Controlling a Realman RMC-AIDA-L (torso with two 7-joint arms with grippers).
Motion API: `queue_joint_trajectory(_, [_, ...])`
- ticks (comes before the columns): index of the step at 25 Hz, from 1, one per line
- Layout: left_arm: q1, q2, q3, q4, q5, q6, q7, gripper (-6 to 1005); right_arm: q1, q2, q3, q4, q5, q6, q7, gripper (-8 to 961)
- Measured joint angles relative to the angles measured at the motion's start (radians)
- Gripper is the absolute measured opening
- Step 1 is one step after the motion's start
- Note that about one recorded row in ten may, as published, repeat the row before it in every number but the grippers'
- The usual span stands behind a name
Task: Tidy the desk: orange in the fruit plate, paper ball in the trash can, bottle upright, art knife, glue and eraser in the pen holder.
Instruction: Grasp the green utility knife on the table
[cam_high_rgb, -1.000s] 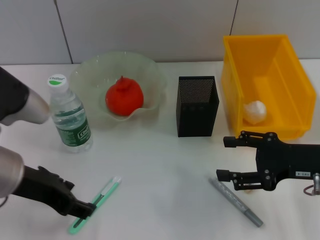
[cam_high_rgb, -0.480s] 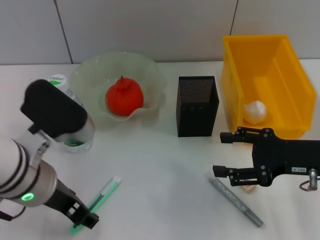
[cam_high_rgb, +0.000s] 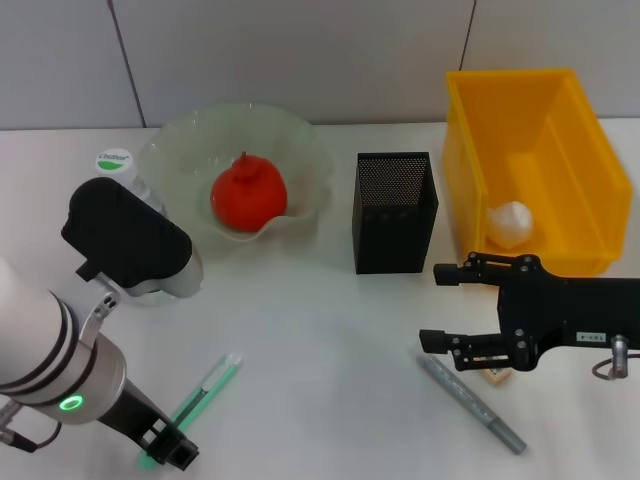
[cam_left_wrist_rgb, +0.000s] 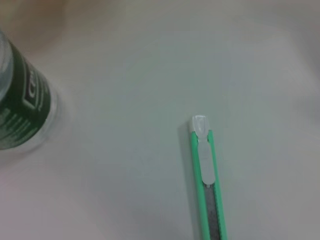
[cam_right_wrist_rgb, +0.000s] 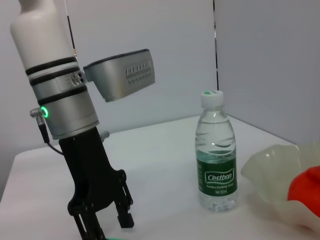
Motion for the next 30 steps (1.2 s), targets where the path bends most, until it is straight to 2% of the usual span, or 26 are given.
queue_joint_trajectory(7, [-0.027, 0.001, -0.007, -0.057, -0.033, -0.024, 0.008, 655, 0.001, 0.000, 0.000, 0.001, 0.000, 0.000, 0.000, 826])
queue_joint_trajectory(13, [-0.055, 0.001, -0.007, -0.109, -0.033, -0.036, 0.013, 555, 0.001, 0.000, 0.000, 0.001, 0.000, -0.005, 0.000, 826])
queue_joint_trajectory(30, [-0.072, 0.006, -0.018, -0.145, -0.027, -0.042, 0.016, 528, 0.001, 0.001, -0.010, 0.004, 0.000, -0.003, 0.000, 826])
